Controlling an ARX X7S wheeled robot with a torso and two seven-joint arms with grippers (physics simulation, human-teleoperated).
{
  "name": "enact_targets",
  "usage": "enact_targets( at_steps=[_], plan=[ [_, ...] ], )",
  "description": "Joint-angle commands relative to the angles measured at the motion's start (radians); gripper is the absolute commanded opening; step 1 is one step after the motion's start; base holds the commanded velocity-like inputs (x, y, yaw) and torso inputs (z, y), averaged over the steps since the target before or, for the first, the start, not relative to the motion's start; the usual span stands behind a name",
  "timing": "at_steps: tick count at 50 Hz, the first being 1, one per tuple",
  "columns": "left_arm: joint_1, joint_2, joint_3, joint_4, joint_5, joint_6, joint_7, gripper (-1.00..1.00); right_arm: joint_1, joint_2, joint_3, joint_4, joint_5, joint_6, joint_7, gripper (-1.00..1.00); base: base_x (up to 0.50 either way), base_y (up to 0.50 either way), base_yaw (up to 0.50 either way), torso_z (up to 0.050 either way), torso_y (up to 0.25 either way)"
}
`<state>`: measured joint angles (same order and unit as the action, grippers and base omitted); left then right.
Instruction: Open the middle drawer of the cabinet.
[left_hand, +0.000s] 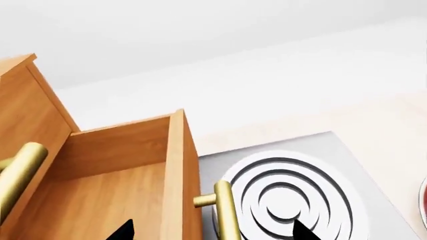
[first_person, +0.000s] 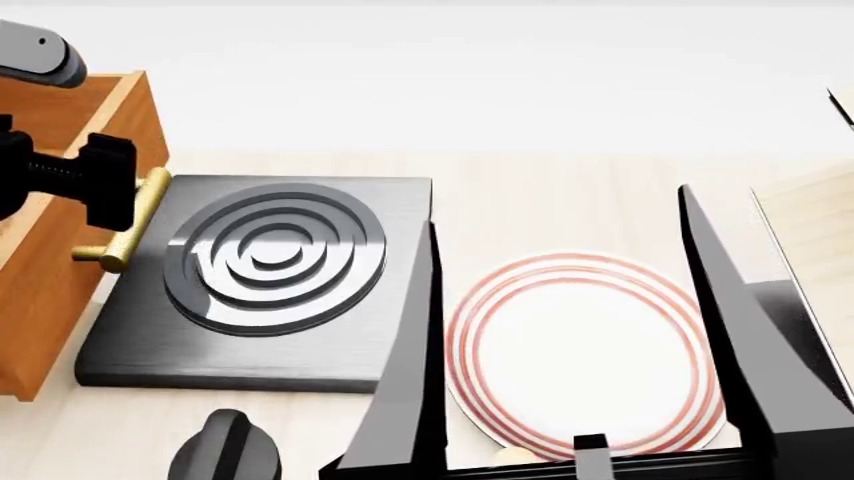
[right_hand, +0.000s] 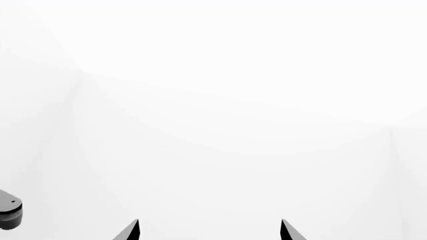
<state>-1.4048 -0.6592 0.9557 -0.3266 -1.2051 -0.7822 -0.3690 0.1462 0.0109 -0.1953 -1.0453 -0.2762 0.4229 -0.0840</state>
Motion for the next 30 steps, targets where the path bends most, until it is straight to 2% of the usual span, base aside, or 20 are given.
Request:
enact_targets(
  at_steps=[1,17,30],
  plan=[
    [0.006,0.03,-0.017,-0.09,0.0,0.034,0.025,1.0,0.0,0.015,-0.016,0.004,0.003,0.001,0.017,1.0,0.0,0.0,0.0,0.0,0.0],
    [0.01,0.101,-0.022,-0.278,0.03,0.099,0.077,1.0,-0.003,0.045,-0.036,0.015,0.015,-0.004,0.049,1.0,0.0,0.0,0.0,0.0,0.0],
    [0.002,0.129,-0.022,-0.349,0.044,0.122,0.103,1.0,-0.001,0.062,-0.047,0.023,0.03,-0.004,0.072,1.0,0.0,0.0,0.0,0.0,0.0]
  ],
)
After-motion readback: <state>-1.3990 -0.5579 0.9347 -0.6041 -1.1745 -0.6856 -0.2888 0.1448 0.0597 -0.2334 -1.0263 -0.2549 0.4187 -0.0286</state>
